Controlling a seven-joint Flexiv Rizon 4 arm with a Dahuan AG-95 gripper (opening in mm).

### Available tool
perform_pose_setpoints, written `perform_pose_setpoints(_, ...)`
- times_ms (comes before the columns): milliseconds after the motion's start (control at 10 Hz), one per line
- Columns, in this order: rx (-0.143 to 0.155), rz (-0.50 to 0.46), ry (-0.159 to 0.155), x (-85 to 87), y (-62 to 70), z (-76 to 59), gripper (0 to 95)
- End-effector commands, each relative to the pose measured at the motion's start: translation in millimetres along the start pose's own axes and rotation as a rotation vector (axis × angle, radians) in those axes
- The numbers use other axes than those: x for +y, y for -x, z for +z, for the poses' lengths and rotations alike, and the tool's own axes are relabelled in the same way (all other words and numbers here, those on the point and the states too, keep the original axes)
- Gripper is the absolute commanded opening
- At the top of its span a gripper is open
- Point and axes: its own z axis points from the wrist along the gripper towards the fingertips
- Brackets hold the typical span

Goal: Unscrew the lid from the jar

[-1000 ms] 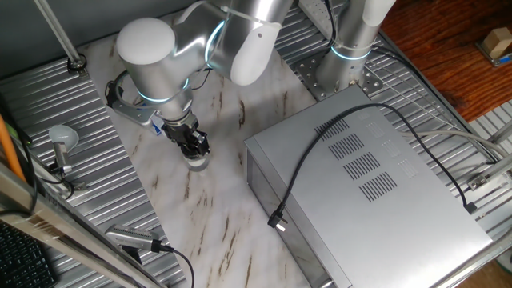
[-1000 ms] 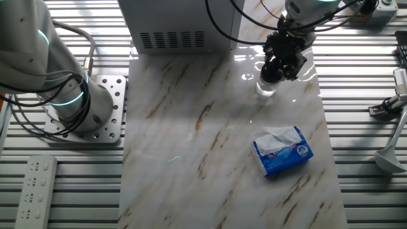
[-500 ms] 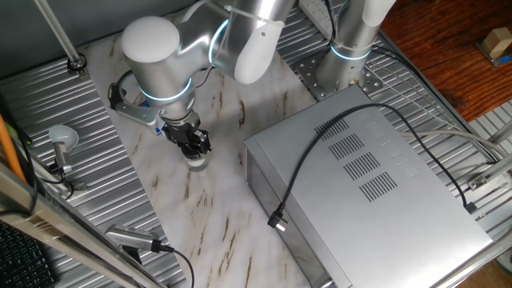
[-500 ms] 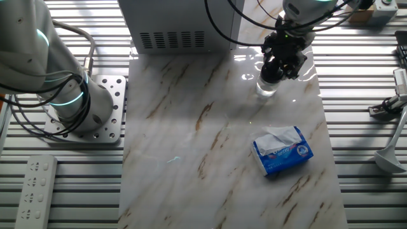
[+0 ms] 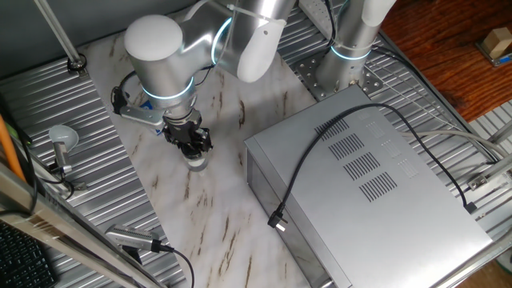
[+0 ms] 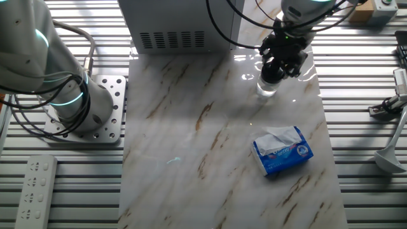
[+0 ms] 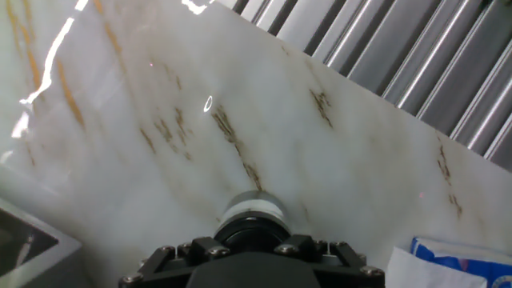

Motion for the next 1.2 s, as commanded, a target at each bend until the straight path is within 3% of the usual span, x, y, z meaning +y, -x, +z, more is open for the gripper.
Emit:
perform_pose_setpoints(100, -0.001, -0.074, -0.002, -0.8, 0.2, 2.5, 57.0)
perform_pose_setpoints(300, -0.001, -0.121, -0.002, -0.8, 0.2, 2.5, 57.0)
perform_pose_setpoints(600, -0.001, -0.095, 0.005, -0.8, 0.2, 2.5, 57.0)
perform_pose_setpoints(700, 0.004, -0.046, 0.01, -0.8, 0.2, 2.4, 76.0)
perform_pose_setpoints(1200, 0.005, 0.074, 0.014, -0.9, 0.2, 1.0, 76.0)
